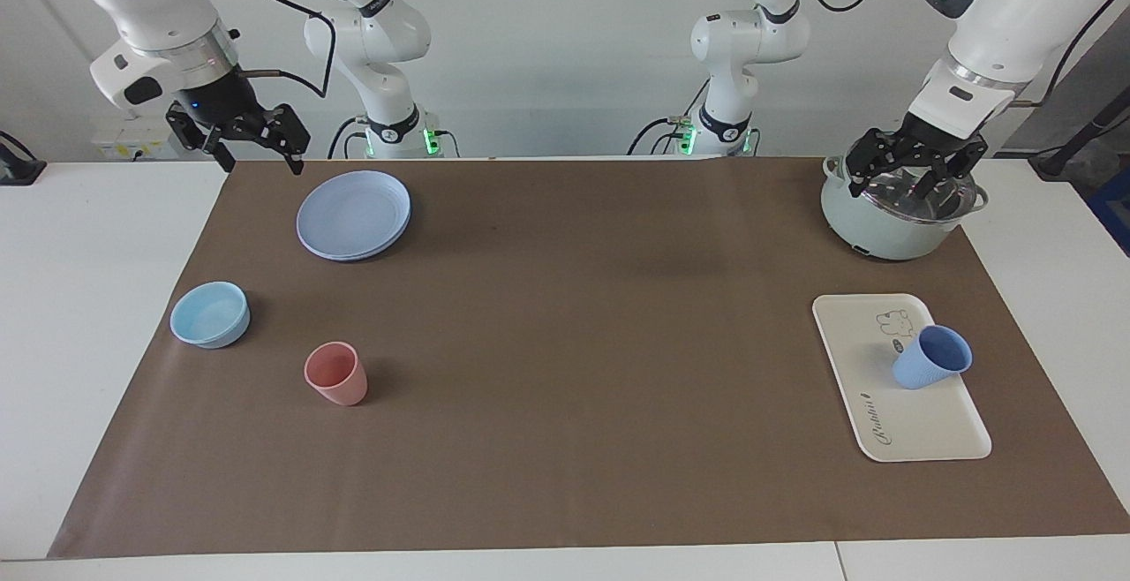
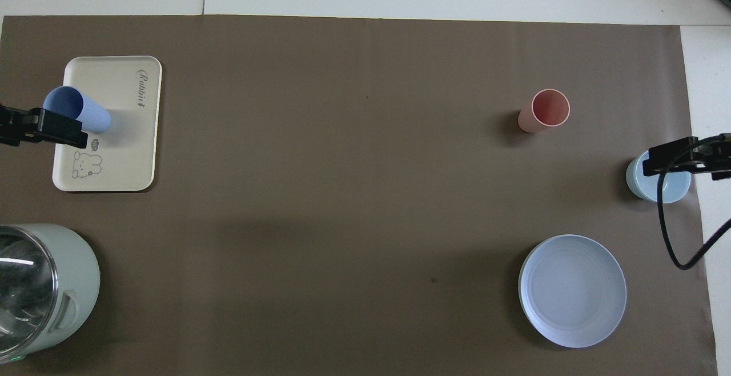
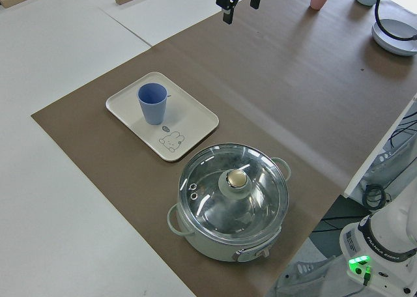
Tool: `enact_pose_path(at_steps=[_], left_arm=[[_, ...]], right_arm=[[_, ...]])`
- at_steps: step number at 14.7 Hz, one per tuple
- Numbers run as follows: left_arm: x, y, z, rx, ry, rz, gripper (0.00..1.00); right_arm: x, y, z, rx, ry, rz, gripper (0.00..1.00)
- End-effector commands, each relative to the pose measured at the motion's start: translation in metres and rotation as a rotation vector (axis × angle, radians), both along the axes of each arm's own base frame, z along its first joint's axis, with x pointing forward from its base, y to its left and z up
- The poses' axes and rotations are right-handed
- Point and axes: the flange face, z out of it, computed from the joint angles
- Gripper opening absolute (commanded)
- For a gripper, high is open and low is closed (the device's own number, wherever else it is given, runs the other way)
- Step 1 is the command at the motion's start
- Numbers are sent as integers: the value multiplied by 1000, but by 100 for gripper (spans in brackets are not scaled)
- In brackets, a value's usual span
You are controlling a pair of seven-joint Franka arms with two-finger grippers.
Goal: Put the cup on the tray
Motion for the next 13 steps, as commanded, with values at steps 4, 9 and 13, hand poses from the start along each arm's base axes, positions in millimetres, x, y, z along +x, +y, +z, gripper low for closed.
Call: enact_pose_path(at_steps=[4,9,13], left_arm=[[-3,4,1,4,-12,-3,100],[-3,4,2,4,-14,-2,100],[-3,4,2,4,-14,-2,100]], right_arm=[[0,-4,1,-13,1,1,100],[1,-2,1,-21,-8,12,100],[1,-1,-3,-24,-11,17,100]])
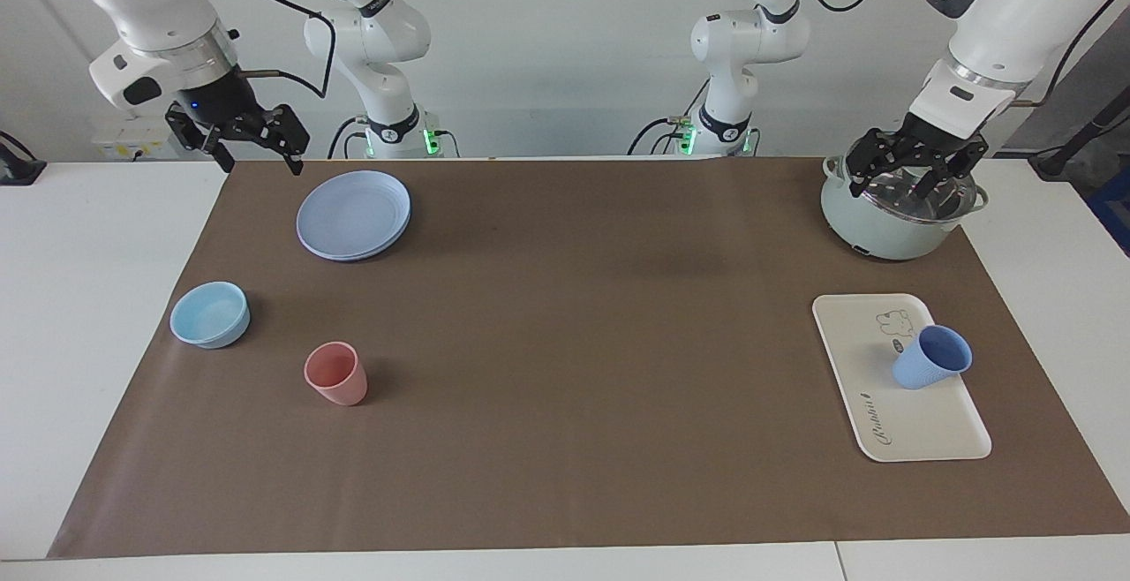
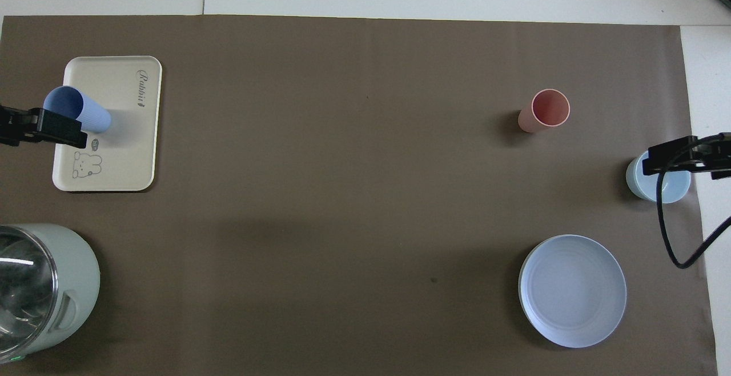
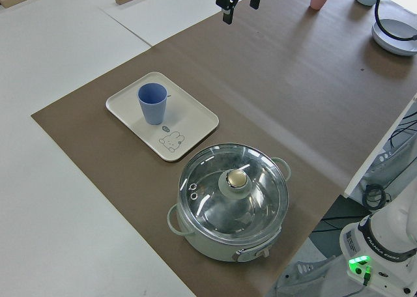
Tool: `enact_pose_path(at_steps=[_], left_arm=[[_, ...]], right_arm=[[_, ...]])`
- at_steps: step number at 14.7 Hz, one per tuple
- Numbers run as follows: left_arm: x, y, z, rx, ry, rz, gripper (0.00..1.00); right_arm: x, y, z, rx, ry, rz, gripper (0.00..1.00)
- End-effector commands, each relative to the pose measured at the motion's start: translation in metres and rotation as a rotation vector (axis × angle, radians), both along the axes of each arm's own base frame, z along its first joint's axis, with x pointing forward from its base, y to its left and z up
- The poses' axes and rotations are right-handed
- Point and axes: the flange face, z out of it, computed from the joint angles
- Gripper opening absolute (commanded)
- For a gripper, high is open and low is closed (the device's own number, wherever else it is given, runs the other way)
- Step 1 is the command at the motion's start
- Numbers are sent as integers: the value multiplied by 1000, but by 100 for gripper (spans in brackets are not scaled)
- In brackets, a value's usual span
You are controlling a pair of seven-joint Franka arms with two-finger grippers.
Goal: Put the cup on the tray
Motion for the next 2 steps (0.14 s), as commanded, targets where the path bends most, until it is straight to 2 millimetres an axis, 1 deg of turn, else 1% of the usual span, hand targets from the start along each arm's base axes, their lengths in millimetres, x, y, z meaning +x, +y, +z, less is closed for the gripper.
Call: enact_pose_path(at_steps=[1,2], left_arm=[[-3,3,2,4,-14,-4,100],[-3,3,2,4,-14,-4,100]], right_arm=[[1,-1,-2,-24,-8,18,100],[1,-1,-2,-24,-8,16,100]])
